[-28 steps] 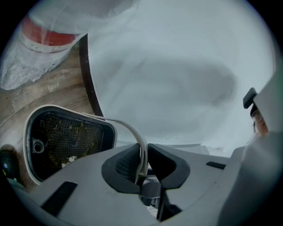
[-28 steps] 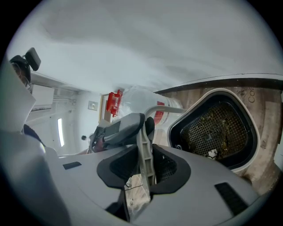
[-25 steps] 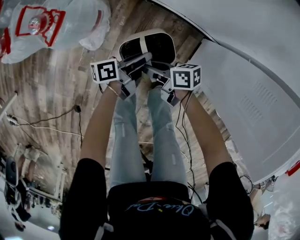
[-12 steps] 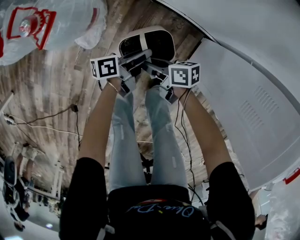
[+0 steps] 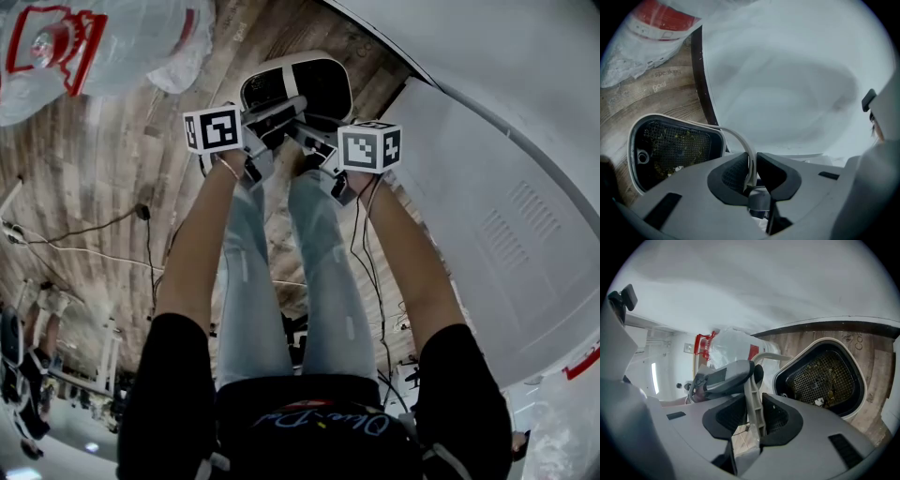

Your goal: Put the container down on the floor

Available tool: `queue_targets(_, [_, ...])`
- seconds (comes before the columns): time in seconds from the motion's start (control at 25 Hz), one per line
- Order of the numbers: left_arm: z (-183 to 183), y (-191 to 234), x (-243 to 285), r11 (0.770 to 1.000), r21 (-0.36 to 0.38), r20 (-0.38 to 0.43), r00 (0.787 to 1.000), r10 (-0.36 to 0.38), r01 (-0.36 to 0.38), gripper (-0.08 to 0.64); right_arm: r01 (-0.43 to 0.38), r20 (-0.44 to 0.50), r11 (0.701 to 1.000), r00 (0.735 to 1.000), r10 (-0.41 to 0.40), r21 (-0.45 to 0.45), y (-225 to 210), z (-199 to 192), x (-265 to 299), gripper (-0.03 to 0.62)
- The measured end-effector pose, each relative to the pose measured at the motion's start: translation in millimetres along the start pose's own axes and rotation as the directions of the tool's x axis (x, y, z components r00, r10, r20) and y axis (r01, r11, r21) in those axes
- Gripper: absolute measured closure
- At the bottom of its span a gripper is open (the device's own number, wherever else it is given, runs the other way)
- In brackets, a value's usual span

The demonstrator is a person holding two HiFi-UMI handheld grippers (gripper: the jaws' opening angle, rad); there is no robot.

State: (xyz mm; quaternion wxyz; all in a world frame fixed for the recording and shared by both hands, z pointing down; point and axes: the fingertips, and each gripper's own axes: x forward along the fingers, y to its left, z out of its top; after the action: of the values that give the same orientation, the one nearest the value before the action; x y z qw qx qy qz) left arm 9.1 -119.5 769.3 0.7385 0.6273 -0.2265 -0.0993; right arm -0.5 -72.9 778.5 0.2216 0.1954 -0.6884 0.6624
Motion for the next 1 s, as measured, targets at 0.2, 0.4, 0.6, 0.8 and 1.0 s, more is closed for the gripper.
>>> queue_targets(0.2, [-0.5,2.4,4.6,1.0,-0.007,0.009,1.0,-0.017,0.018,0.509,0.012,-0.013,1.0,1.0,-0.012,-0.004,-7.6,0.0,-0.8,0.494])
queue_targets(0.4, [-1.2,7.0,5.5,1.0,-0.005,0.017,1.0,-0.007,0.007,0.511,0.021,-0.019,1.0,1.0,-0.021,-0.012,-11.2,0.2,0.6,0.491])
queue_targets(0.6, [1.1,9.7,5.3,1.0,-0.012,0.019,1.0,-0.005,0.005,0.512,0.038,-0.018,0.999,0.999,-0.038,-0.01,-13.4,2.4,2.2,0.489])
queue_targets(0.8, [3.5,13.6,4.2,1.0,-0.009,0.034,0.999,0.002,-0.002,0.514,0.038,-0.009,0.999,0.999,-0.038,0.009,-16.2,2.8,4.6,0.489])
queue_targets(1.0, [9.8,18.2,-2.7,1.0,0.009,0.046,0.999,0.007,-0.007,0.512,0.004,0.015,0.999,1.0,-0.005,0.047,-9.9,10.6,12.1,0.491])
